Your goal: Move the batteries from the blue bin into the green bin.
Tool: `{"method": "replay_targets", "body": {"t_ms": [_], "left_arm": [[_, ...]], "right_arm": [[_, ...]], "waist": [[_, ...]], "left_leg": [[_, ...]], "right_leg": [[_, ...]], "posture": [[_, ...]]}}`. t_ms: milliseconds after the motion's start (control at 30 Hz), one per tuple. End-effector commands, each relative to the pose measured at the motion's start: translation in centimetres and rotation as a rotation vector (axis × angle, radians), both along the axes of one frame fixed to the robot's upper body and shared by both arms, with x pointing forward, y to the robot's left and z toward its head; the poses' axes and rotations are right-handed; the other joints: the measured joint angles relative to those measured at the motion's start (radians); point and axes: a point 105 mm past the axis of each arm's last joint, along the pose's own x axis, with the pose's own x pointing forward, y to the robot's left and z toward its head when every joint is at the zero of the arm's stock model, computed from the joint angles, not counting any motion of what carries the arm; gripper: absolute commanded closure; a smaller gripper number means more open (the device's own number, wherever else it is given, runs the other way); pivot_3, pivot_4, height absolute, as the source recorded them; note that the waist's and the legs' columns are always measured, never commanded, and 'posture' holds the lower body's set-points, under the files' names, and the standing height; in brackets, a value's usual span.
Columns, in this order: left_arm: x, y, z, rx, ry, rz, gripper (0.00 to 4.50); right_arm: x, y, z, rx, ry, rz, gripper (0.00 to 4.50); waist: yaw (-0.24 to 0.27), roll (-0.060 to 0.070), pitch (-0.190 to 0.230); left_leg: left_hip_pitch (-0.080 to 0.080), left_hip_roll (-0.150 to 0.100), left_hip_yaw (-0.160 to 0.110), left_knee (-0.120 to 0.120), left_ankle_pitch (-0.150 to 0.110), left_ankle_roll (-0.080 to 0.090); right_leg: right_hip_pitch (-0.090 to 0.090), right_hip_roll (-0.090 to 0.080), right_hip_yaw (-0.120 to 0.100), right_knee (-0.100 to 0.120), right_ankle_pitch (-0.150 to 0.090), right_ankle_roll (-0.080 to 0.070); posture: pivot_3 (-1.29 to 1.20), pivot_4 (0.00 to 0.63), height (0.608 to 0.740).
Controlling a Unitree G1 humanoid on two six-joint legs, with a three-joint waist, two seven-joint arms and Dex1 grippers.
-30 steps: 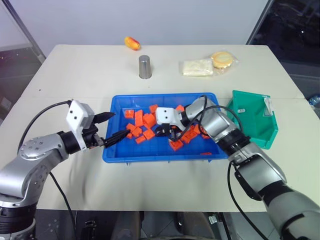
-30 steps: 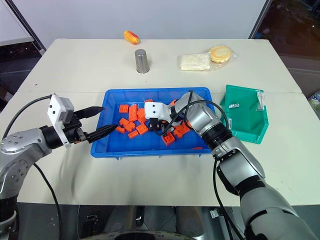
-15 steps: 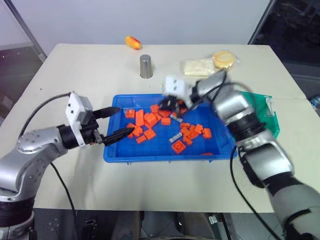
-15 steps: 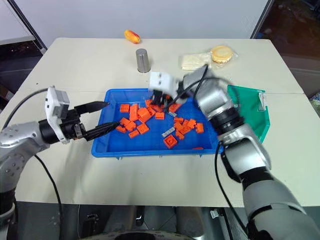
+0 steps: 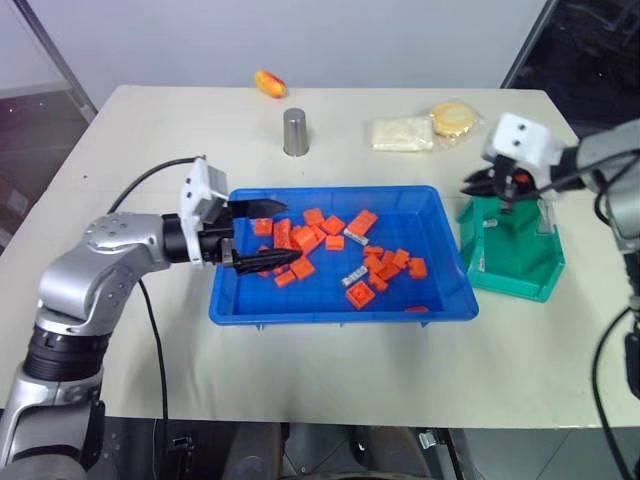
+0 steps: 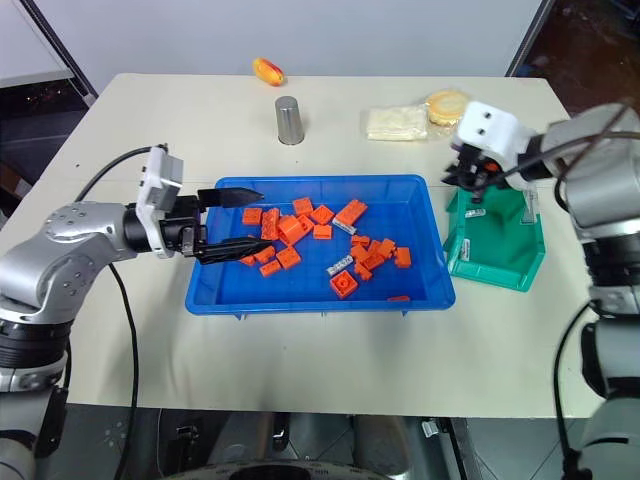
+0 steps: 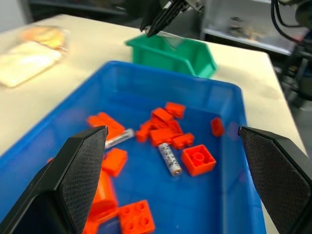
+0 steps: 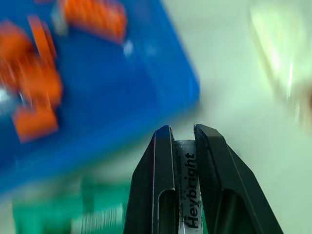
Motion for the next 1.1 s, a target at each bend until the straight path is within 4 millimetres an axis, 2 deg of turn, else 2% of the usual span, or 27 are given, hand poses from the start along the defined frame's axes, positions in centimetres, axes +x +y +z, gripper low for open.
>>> {"method": "replay_targets", "body": {"t_ms": [33, 300, 500, 567, 600, 667, 767, 833, 933, 1100], "left_arm": [[0.5, 0.1, 0.7, 0.006, -0.05, -0.011, 0.0], [1.8, 0.6, 0.6, 0.016, -0.074, 0.017, 0.0], [1.9, 0.9, 0.7, 0.015, -0.078, 0.032, 0.0], [1.9, 1.0, 0.7, 0.015, -0.077, 0.041, 0.0], [1.9, 1.1, 0.7, 0.016, -0.077, 0.046, 0.0], [1.9, 1.5, 0.6, 0.02, -0.077, 0.064, 0.0], [1.8, 2.2, 0.6, 0.025, -0.073, 0.089, 0.0], [1.4, 2.8, 0.4, 0.035, -0.062, 0.11, 0.0], [0.6, 3.7, 0.0, 0.05, -0.045, 0.138, 0.0], [-0.8, 4.9, -0.5, 0.074, -0.019, 0.184, 0.0]], "right_arm": [[-1.1, -2.0, 1.9, -0.059, -0.081, -0.065, 4.47], [-2.6, -5.4, -0.2, -0.114, -0.031, -0.173, 4.47], [-2.7, -5.3, -0.3, -0.102, -0.03, -0.17, 1.52], [-2.3, -5.1, 0.2, -0.112, -0.054, -0.168, 0.42], [-2.1, -5.0, 0.6, -0.116, -0.071, -0.163, 0.05], [-1.4, -3.2, 1.9, -0.084, -0.117, -0.103, 0.05], [-0.7, 1.0, 3.4, 0.031, -0.153, 0.022, 0.05], [-0.6, 4.9, 3.6, 0.109, -0.139, 0.156, 0.05], [-0.9, 9.1, 2.8, 0.171, -0.096, 0.306, 0.05], [-2.1, 13.9, 0.0, 0.192, -0.028, 0.546, 0.05]], "waist": [[0.0, 0.0, 0.0], [0.004, 0.0, 0.0], [0.003, 0.0, 0.0], [0.004, 0.0, 0.0], [0.003, 0.0, 0.0], [-0.001, 0.0, 0.0], [-0.015, 0.0, 0.0], [-0.022, 0.0, 0.0], [-0.023, 0.0, 0.0], [-0.012, 0.0, 0.0]], "left_leg": [[0.0, 0.0, 0.0, 0.0, 0.0, 0.0], [0.0, 0.001, 0.0, 0.001, 0.0, 0.0], [0.0, 0.001, 0.0, 0.001, 0.0, 0.0], [0.0, 0.001, 0.0, 0.001, 0.0, 0.0], [0.0, 0.001, 0.0, 0.001, 0.0, 0.0], [0.0, 0.0, 0.0, 0.001, 0.0, 0.0], [0.0, 0.001, 0.0, 0.001, 0.0, 0.0], [0.0, 0.001, -0.001, 0.0, 0.0, 0.0], [0.0, 0.002, -0.002, 0.0, 0.0, 0.0], [-0.003, 0.001, -0.002, 0.002, 0.0, 0.0]], "right_leg": [[0.0, 0.0, 0.0, 0.0, 0.0, 0.0], [0.0, 0.0, 0.0, 0.0, 0.0, 0.0], [0.0, 0.001, 0.0, 0.0, 0.0, 0.0], [0.0, 0.001, 0.0, 0.0, 0.0, 0.0], [0.0, 0.001, 0.0, 0.0, 0.0, 0.0], [0.0, 0.0, 0.001, 0.0, 0.0, 0.0], [0.0, 0.001, 0.0, 0.0, 0.0, 0.0], [0.0, 0.002, 0.0, 0.001, 0.0, 0.0], [-0.001, 0.003, 0.0, 0.001, 0.0, 0.0], [-0.001, 0.001, 0.0, 0.001, 0.0, 0.0]], "posture": [[0.0, 0.15, 0.74], [0.0, 0.15, 0.74], [0.0, 0.15, 0.74], [0.0, 0.15, 0.74], [0.0, 0.15, 0.74], [0.0, 0.15, 0.74], [0.0, 0.15, 0.74], [0.0, 0.15, 0.74], [0.0, 0.15, 0.74], [0.0, 0.15, 0.74]]}}
